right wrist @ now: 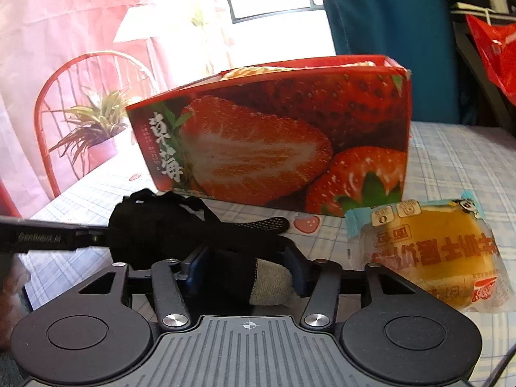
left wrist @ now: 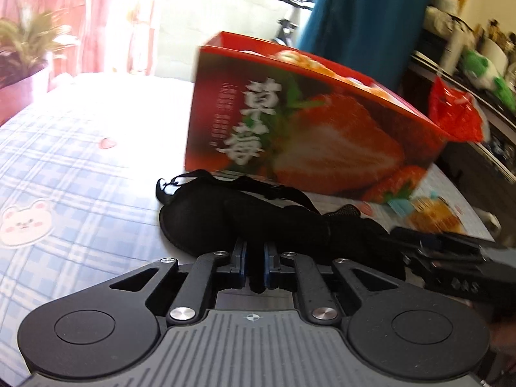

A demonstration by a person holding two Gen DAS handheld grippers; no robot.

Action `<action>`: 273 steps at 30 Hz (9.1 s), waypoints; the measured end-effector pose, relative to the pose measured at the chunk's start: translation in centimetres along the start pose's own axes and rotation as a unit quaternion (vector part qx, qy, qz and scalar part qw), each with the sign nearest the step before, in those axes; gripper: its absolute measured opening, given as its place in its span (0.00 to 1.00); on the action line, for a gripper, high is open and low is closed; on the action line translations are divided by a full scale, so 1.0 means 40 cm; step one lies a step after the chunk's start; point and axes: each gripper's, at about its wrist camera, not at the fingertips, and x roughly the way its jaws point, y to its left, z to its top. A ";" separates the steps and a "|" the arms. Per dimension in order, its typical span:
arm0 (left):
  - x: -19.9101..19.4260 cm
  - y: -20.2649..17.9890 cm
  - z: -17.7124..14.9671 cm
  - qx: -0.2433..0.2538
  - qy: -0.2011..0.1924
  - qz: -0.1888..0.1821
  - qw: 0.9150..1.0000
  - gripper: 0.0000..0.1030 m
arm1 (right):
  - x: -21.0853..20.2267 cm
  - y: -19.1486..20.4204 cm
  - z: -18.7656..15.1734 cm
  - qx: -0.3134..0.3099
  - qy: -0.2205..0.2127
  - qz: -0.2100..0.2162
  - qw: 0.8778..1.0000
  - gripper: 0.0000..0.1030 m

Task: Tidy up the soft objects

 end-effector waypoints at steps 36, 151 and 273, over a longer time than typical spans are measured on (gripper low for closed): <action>-0.144 -0.052 0.125 0.062 -0.129 -0.047 0.989 0.10 | -0.122 0.021 0.135 -0.010 -0.095 0.027 0.995 0.10; 0.111 0.081 0.128 0.121 0.061 0.077 0.988 0.79 | 0.064 0.078 0.029 -0.028 0.103 -0.121 0.987 0.91; -0.150 -0.096 0.187 0.128 -0.116 -0.028 0.984 0.20 | -0.149 0.041 0.143 -0.018 -0.098 -0.064 0.993 0.21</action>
